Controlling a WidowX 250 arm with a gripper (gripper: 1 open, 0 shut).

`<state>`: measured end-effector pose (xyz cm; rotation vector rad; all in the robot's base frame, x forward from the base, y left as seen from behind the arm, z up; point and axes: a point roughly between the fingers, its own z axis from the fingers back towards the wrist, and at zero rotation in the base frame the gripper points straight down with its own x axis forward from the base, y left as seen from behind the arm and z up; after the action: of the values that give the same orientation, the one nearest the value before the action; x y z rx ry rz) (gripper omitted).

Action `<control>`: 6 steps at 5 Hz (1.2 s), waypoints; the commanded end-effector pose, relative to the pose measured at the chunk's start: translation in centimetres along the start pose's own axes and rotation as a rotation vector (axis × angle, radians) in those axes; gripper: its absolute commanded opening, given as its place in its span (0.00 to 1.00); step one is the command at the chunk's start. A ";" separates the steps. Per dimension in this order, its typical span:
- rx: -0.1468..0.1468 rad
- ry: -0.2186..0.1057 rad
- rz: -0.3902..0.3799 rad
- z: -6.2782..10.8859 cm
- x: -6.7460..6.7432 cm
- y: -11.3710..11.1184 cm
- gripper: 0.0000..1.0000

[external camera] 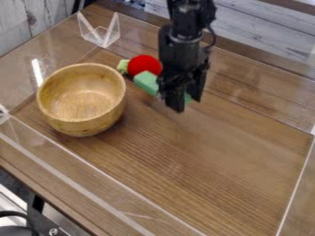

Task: Put the green block in the brown bowl

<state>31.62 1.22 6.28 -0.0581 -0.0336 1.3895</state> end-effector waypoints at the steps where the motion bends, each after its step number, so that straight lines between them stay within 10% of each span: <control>1: -0.069 -0.008 -0.129 3.3 1.0 -0.4 0.00; 6: -0.030 0.006 -0.671 3.8 4.1 5.8 0.00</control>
<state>26.03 6.15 8.32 -0.0637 -0.0045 0.7257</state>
